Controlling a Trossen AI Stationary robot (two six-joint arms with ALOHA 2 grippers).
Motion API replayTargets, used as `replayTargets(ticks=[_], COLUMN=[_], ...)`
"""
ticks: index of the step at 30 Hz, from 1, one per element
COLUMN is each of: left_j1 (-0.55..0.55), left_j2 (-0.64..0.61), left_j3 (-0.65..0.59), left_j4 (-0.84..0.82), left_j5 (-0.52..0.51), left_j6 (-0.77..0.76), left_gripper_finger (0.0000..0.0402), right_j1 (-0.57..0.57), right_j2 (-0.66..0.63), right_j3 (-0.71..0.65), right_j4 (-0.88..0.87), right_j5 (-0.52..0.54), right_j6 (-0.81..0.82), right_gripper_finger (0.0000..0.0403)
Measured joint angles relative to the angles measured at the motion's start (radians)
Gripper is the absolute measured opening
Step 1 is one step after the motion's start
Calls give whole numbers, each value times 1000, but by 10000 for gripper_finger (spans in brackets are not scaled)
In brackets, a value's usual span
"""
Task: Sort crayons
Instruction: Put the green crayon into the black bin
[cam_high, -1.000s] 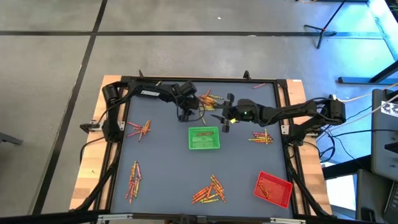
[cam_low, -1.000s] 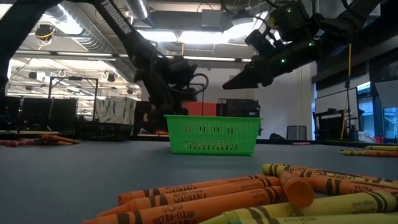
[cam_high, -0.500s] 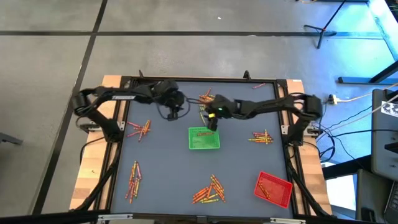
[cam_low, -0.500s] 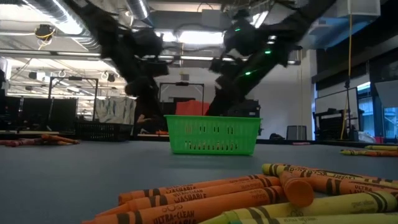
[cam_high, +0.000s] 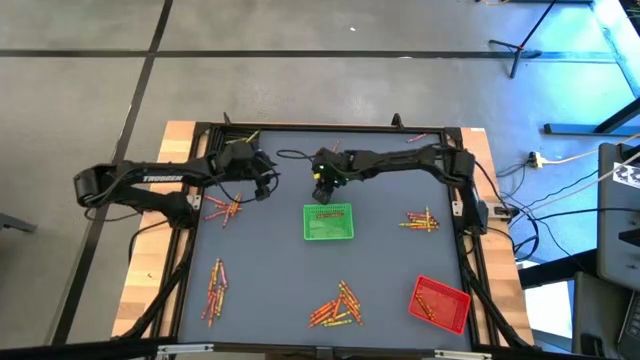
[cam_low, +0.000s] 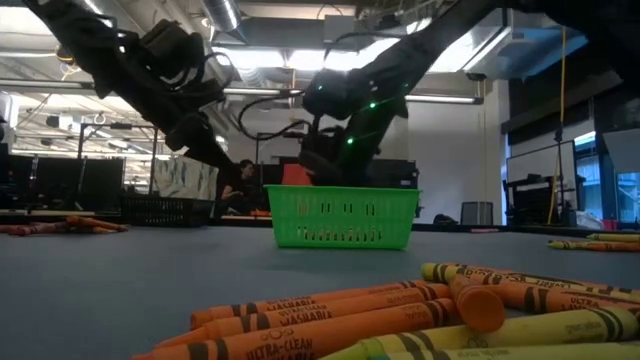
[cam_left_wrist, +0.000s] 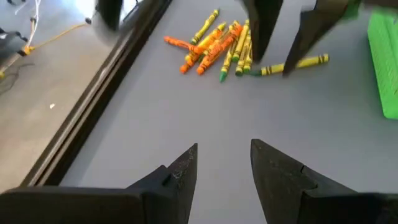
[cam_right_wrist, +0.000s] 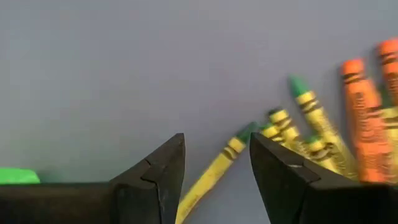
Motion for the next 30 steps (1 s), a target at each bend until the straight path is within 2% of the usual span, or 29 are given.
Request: replayTargets(ticks=[8, 14, 17, 25, 27, 30], left_j1=[-17, -29, -32, -31, -31, -31], left_j2=[-3, -3, -3, -3, -3, -3], left_j3=[-3, -3, -3, -3, -3, -3], left_j4=[19, 35, 37, 39, 39, 39], left_j5=[8, 17, 17, 17, 17, 17], left_j6=[-26, -26, -25, -25, -25, -25], left_gripper_finger=[133, 133, 133, 133, 133, 133], right_j1=[-16, -14, -14, -14, -14, -14], right_j2=[41, 42, 46, 48, 48, 49], right_j3=[16, 16, 15, 12, 12, 12], right_j4=[-54, -57, -58, -36, -34, -33], right_j5=[-14, 14, 18, 13, 13, 12], right_j6=[31, 7, -2, -52, -71, -104], right_gripper_finger=[177, 171, 142, 26, 11, 12])
